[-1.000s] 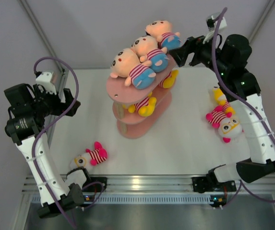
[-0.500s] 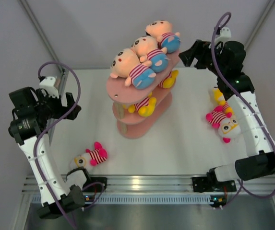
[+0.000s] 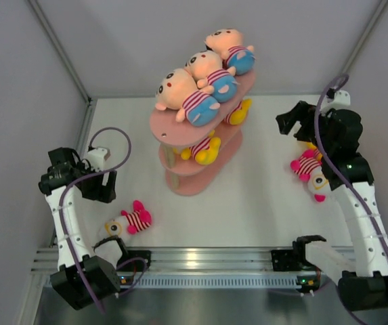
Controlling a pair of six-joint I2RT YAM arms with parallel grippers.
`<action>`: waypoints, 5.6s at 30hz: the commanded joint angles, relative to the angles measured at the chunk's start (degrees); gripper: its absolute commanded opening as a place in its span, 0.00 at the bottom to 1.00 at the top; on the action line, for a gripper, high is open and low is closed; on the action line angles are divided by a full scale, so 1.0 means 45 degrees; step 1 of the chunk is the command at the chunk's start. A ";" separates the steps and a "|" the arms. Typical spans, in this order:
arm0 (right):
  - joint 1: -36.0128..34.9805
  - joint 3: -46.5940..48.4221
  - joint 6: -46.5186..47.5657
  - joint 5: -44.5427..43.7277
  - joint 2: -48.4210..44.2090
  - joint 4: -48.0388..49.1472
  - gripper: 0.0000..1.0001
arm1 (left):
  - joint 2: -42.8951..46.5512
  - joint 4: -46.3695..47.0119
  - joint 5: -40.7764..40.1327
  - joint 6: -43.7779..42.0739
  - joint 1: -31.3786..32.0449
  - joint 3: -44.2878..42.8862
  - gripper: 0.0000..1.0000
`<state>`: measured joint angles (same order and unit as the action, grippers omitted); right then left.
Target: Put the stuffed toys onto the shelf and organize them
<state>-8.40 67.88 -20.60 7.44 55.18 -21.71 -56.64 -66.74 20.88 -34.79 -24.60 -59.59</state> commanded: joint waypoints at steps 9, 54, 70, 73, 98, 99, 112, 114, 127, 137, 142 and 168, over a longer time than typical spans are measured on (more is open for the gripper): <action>0.6532 -0.3931 -0.2395 -0.0988 0.1662 0.1113 0.91 | -0.0498 0.0104 0.0477 -0.0708 -0.0021 0.0918 0.90; 0.5916 -0.1764 -0.1244 -0.1573 0.5711 0.4106 0.00 | -0.2667 0.0769 0.0047 0.0679 -0.0022 -0.0820 0.88; -0.0687 -0.2468 -0.1710 -0.5046 -0.1400 -0.0777 0.00 | -0.1788 0.0749 0.0261 0.0386 -0.0022 -0.0527 0.88; -0.2327 -0.2193 -0.2296 -0.5791 -0.1442 -0.1268 0.00 | -0.1632 0.0730 0.0281 0.0366 -0.0022 -0.0429 0.88; -0.6862 -0.1141 -0.3372 -1.0462 -0.1793 -0.1990 0.00 | -0.1300 0.0710 0.0320 0.0211 -0.0022 -0.0214 0.88; -0.6940 -0.1042 -0.3255 -1.0675 -0.1754 -0.1972 0.00 | -0.1300 0.0729 0.0339 0.0172 -0.0022 -0.0214 0.88; -0.8054 -0.0184 -0.3391 -0.8726 -0.0954 -0.1268 0.00 | -0.1300 0.0729 0.0437 0.0132 -0.0022 -0.0097 0.88; -0.8035 0.0168 -0.3313 -0.8278 -0.0410 -0.1366 0.00 | -0.1280 0.0710 0.0476 0.0171 -0.0002 -0.0097 0.88; -0.8035 0.1107 -0.3352 -0.7163 0.1565 -0.0156 0.00 | -0.0987 0.0730 0.0300 0.0015 -0.0022 0.0137 0.88; -0.8035 0.0291 -0.4093 -0.6750 0.1568 0.0176 0.00 | -0.0968 0.0729 0.0339 0.0015 -0.0002 0.0176 0.88; -0.8035 0.0209 -0.4153 -0.7296 0.1429 0.0529 0.00 | -0.1007 0.0710 0.0457 -0.0004 -0.0002 0.0196 0.88; -0.4734 0.0189 -0.3372 -0.7826 0.1801 0.0842 0.00 | -0.0851 0.0710 0.0359 0.0015 -0.0002 0.0157 0.89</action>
<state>-30.52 66.00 -37.56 -26.72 63.20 -20.78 -61.60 -64.31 21.61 -34.04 -24.60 -58.70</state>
